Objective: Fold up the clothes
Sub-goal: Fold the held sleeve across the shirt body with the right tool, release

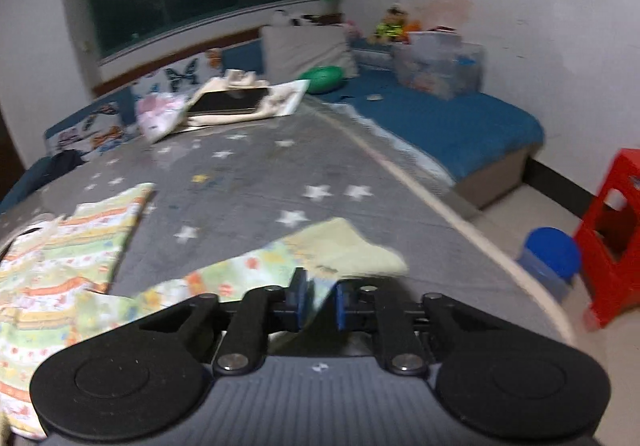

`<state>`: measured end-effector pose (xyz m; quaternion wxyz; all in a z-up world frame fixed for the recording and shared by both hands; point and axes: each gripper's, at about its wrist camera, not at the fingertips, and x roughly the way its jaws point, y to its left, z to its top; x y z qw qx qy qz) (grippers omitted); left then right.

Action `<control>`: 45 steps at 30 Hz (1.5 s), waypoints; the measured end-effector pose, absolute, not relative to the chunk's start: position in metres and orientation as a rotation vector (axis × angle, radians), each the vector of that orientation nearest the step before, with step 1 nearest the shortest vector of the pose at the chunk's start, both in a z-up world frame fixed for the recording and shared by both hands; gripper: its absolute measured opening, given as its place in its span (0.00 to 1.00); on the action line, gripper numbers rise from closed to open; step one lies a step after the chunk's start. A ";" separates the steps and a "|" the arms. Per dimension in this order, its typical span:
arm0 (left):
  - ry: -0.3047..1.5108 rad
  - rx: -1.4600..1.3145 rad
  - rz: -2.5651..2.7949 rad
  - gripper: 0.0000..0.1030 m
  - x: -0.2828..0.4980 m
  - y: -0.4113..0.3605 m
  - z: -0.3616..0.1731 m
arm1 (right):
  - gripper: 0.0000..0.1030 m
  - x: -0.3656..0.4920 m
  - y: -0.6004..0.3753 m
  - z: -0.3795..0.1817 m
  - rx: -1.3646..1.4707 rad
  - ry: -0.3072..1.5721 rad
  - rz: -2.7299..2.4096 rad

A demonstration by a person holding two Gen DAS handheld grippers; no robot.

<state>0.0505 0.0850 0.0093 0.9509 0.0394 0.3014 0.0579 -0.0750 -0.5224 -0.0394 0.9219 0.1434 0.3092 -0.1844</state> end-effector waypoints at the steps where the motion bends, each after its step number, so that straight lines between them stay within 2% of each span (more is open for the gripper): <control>1: 0.605 0.079 0.099 0.76 0.050 0.080 0.012 | 0.21 -0.079 -0.526 -0.040 0.292 0.639 -0.403; 6: 0.604 0.091 -0.007 0.78 0.048 0.049 0.017 | 0.27 -0.088 -0.534 -0.036 0.262 0.613 -0.487; 8: 0.613 0.091 -0.063 0.78 0.046 0.033 0.016 | 0.36 -0.086 -0.534 -0.031 0.232 0.589 -0.503; 9: 0.618 0.091 -0.094 0.78 0.045 0.024 0.015 | 0.37 -0.083 -0.533 -0.029 0.229 0.584 -0.492; 12: 0.633 0.098 -0.166 0.78 0.040 -0.002 0.009 | 0.39 -0.070 -0.527 -0.029 0.232 0.597 -0.403; 14: 0.645 0.101 -0.213 0.78 0.036 -0.018 0.005 | 0.48 -0.060 -0.523 -0.032 0.224 0.617 -0.355; 19: 0.680 0.113 -0.324 0.79 0.024 -0.055 -0.005 | 0.56 -0.036 -0.519 -0.043 0.200 0.654 -0.321; 28: 0.670 0.170 -0.508 0.79 -0.002 -0.104 -0.016 | 0.54 -0.038 -0.528 -0.054 0.133 0.685 -0.362; 33: 0.696 0.220 -0.613 0.79 -0.017 -0.121 -0.030 | 0.58 -0.051 -0.534 -0.053 0.114 0.686 -0.390; 39: 0.730 0.260 -0.672 0.80 -0.033 -0.127 -0.044 | 0.59 -0.054 -0.530 -0.048 0.043 0.693 -0.447; 45: 0.720 0.228 -0.669 0.81 -0.032 -0.117 -0.036 | 0.59 -0.052 -0.492 -0.022 0.009 0.620 -0.307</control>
